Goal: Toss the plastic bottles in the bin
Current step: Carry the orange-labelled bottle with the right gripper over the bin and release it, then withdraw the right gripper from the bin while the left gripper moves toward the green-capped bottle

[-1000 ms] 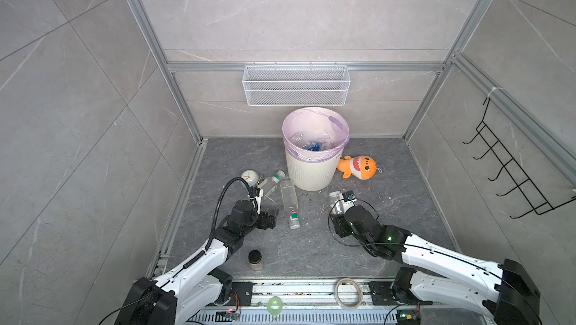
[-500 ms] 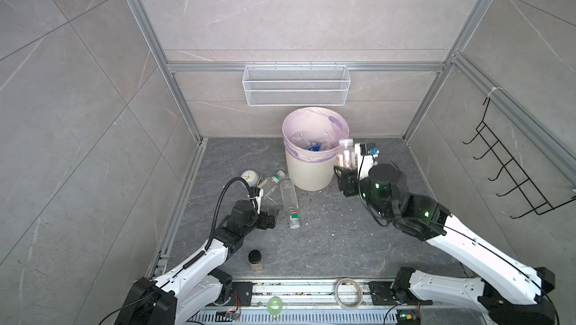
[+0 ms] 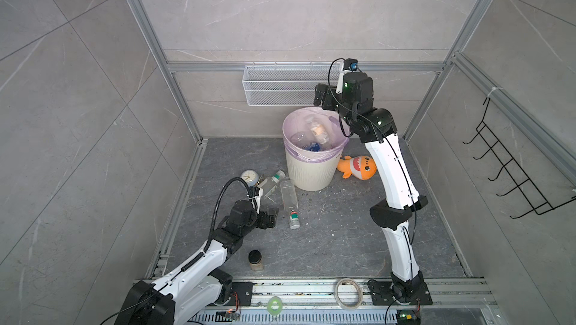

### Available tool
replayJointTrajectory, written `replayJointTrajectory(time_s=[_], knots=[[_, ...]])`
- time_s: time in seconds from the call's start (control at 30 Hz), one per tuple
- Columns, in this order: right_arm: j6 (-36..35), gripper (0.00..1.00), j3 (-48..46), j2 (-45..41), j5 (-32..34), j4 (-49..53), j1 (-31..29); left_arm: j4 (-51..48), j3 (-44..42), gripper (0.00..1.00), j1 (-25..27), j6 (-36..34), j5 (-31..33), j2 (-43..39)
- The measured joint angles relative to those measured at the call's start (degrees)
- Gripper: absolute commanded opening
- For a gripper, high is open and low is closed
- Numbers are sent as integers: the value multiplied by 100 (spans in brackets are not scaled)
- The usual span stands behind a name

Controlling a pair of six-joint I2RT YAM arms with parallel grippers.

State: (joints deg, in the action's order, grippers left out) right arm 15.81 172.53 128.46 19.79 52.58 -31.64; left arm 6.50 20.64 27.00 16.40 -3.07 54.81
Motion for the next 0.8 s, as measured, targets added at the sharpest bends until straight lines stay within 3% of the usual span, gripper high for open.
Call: replayJointTrajectory(time_s=[0.1,0.27,0.33,0.8], knots=[[0,99,-444,-306,-63,70,0,-2,0,96,0,0,0,4],[-7,99,-3567,-2013,-186,-789,7,-2,0,96,0,0,0,4],[-4,99,-4415,-2507,-232,-1062,17,-2,0,97,0,0,-2,4],[72,99,-8024,-4575,-420,-2310,70,0,0,97,0,0,-2,4]])
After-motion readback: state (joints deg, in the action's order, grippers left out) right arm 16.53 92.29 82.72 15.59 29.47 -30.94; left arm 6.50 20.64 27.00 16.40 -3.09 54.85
